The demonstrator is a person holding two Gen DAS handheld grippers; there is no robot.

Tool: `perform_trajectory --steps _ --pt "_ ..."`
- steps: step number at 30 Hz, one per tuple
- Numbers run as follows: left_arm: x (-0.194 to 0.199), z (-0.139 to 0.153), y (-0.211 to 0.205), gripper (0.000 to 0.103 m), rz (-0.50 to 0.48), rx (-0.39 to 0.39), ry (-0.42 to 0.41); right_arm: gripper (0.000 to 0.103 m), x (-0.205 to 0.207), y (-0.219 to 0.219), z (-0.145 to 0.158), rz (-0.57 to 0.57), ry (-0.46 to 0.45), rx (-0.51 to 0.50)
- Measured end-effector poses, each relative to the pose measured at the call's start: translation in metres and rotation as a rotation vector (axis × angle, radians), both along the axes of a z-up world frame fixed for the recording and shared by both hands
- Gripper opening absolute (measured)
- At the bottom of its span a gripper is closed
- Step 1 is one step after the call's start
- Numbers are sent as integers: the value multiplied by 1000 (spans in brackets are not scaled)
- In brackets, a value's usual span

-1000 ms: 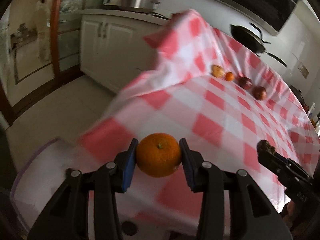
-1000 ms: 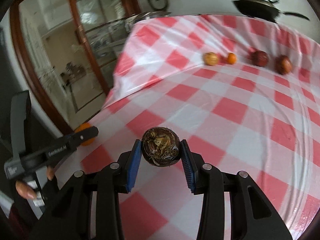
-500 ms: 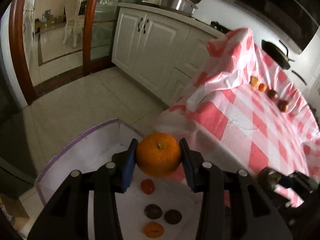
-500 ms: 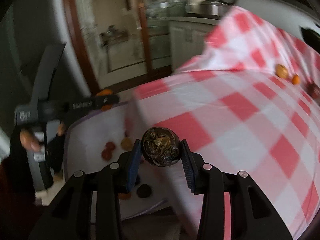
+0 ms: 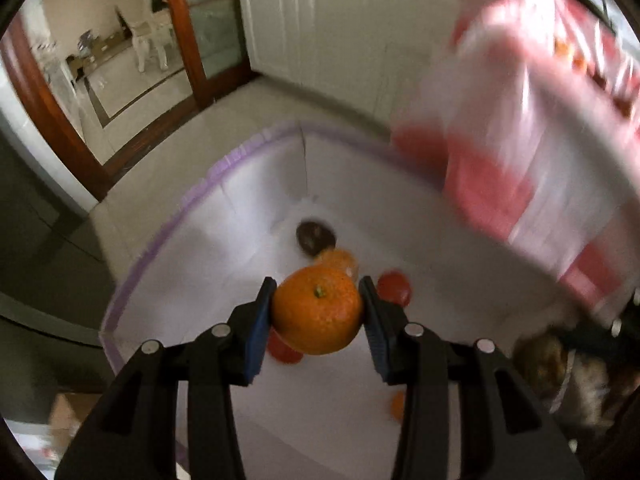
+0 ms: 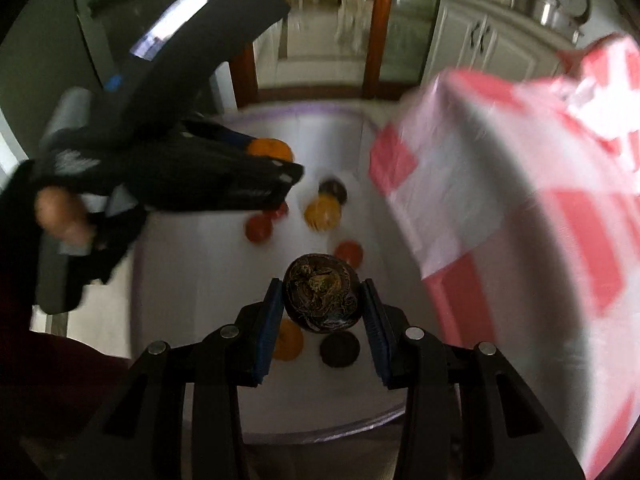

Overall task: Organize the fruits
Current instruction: 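Carry the orange and mangosteen into the white box and open both tools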

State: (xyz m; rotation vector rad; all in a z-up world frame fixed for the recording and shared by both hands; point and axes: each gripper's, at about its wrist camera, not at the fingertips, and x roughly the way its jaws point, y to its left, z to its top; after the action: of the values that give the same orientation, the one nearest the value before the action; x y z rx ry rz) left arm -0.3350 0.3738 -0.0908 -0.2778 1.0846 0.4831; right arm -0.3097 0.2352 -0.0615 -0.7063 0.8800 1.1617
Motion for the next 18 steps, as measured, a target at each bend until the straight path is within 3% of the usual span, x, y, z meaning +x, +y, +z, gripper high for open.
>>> perform_trajectory --steps 4,9,14,18 --pt "9 -36 -10 43 -41 -17 148 40 13 18 -30 -26 10 -106" --pt "13 -63 -14 43 -59 -52 248 40 21 36 -57 -27 -11 -207" --pt "15 -73 -15 43 -71 -89 299 40 10 50 -73 -3 -76 -275" --pt "15 -77 -15 44 -76 -95 319 40 11 50 -80 -13 -71 -293"
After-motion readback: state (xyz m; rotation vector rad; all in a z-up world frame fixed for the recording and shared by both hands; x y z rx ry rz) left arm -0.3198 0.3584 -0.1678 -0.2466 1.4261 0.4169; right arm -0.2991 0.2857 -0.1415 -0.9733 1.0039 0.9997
